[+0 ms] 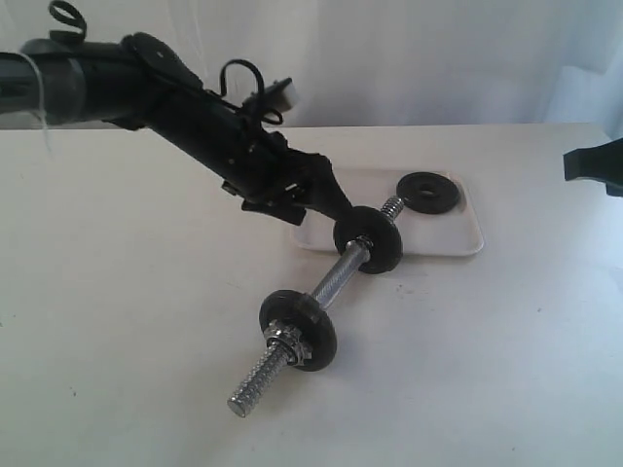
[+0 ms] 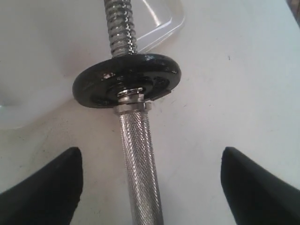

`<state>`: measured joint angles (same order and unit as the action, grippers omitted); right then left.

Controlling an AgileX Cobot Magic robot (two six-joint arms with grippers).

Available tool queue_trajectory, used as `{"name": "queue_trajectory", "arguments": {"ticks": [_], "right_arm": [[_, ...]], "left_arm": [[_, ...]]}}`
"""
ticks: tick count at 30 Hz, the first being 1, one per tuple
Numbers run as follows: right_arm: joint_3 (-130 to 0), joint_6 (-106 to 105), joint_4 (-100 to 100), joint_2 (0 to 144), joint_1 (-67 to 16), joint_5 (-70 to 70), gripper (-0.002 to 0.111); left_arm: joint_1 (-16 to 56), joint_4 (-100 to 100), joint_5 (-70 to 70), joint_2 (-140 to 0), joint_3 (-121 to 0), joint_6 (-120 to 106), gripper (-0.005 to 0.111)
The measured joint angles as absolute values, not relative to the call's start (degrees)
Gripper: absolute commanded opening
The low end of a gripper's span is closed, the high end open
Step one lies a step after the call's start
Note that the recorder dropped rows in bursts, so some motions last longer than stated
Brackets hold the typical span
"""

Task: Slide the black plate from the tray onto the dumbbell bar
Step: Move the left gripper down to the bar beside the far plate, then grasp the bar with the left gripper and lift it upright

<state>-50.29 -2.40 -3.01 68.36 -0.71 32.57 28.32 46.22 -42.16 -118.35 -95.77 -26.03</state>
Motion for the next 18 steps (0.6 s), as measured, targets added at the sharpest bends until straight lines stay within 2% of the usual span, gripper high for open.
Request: {"name": "queue_trajectory", "arguments": {"ticks": [9,12,18], "right_arm": [[-50.3,-2.5,-3.1,68.5,-0.7,32.5,0.000],[-50.3,-2.5,-3.1,68.5,-0.7,32.5,0.000],[-50.3,-2.5,-3.1,68.5,-0.7,32.3,0.000]], "left_arm": [[30.5,48.0,-33.0,-126.2,-95.8,-26.6,0.080],[31.7,49.9,-32.2,-127.7,-96.0,-26.6,0.074],[32.5,50.0,-32.9,-128.5,-96.1,-26.6,0.074]]}}
